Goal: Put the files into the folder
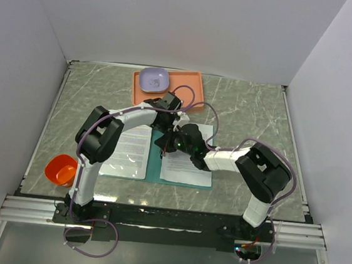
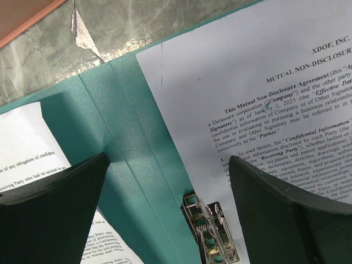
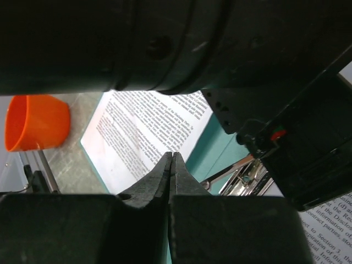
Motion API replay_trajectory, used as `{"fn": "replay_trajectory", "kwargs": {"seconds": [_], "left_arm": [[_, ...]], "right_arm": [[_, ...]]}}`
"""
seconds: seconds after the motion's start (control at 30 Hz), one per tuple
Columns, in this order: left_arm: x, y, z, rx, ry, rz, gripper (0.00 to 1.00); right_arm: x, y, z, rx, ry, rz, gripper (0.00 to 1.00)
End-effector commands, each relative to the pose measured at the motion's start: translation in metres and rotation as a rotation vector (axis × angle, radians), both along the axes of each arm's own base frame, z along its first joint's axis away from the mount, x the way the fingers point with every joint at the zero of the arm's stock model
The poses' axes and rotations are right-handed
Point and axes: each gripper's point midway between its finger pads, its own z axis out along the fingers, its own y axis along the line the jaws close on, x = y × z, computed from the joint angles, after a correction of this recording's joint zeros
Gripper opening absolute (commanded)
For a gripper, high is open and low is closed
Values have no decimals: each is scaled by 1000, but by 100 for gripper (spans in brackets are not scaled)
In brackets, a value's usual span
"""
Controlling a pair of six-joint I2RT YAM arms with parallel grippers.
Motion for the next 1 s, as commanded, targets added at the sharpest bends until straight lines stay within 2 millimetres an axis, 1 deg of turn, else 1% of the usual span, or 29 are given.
{"fn": "replay_trajectory", "kwargs": {"seconds": [0.0, 0.3, 0.6, 0.97], "left_arm": [[-13, 9, -11, 21, 42, 16, 99], [-17, 17, -14, 33, 55, 19, 99], [-18, 19, -16, 35, 62, 20, 99], [-19, 23, -16, 36, 67, 23, 98]], "right_arm": [[9, 7, 10, 7, -34, 30, 0], [3, 7, -5, -20, -4, 61, 0], [-4, 4, -21, -38, 28, 62, 0], [-18, -1, -40, -74, 66, 67, 0]]}}
